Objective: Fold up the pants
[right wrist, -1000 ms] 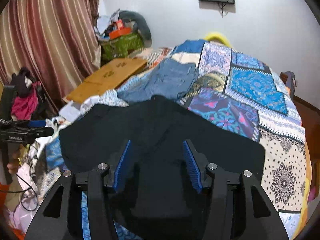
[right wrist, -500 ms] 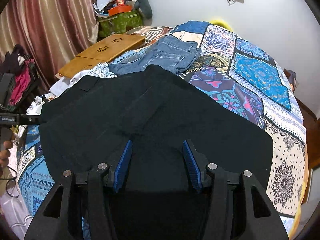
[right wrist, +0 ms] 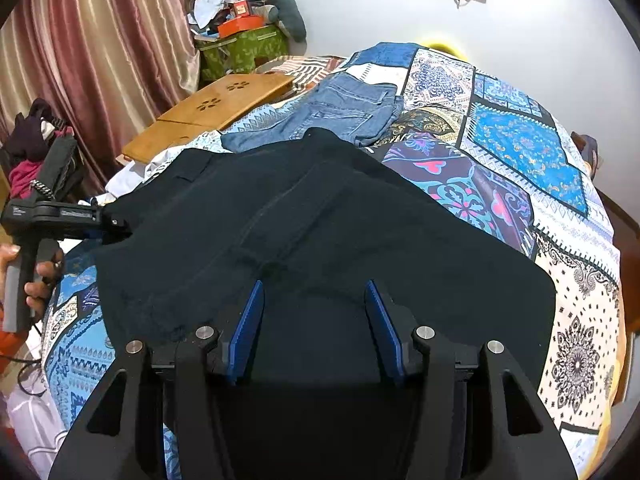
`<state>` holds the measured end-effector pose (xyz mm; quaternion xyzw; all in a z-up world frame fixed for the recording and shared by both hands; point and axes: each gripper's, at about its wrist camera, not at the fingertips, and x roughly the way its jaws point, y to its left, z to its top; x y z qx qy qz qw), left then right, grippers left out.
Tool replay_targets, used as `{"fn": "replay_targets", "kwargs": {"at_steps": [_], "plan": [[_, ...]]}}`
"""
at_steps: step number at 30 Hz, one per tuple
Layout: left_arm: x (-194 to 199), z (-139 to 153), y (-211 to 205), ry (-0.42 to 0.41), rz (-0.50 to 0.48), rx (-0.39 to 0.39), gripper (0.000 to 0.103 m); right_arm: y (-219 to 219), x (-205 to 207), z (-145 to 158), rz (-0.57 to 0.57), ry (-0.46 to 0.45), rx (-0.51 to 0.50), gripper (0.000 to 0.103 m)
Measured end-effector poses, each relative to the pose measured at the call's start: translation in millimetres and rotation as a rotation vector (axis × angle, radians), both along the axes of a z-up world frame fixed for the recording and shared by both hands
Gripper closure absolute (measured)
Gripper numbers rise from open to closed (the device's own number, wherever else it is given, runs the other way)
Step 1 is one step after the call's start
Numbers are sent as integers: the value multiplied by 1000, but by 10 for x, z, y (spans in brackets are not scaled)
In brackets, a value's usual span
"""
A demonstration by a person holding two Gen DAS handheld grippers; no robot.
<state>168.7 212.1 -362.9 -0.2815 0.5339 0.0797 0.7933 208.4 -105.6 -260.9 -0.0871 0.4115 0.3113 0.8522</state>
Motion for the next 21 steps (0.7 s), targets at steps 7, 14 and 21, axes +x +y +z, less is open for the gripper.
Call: {"fn": "replay_targets", "kwargs": {"at_steps": [7, 14, 21], "plan": [[5, 224, -134, -33, -34, 129, 82, -65, -28, 33, -17, 21, 27, 54], [-43, 923, -324, -192, -75, 263, 83, -287, -113, 176, -66, 5, 68, 54], [-34, 1580, -771, -349, -184, 344, 83, -693, -261, 315, -154, -32, 111, 53]]}}
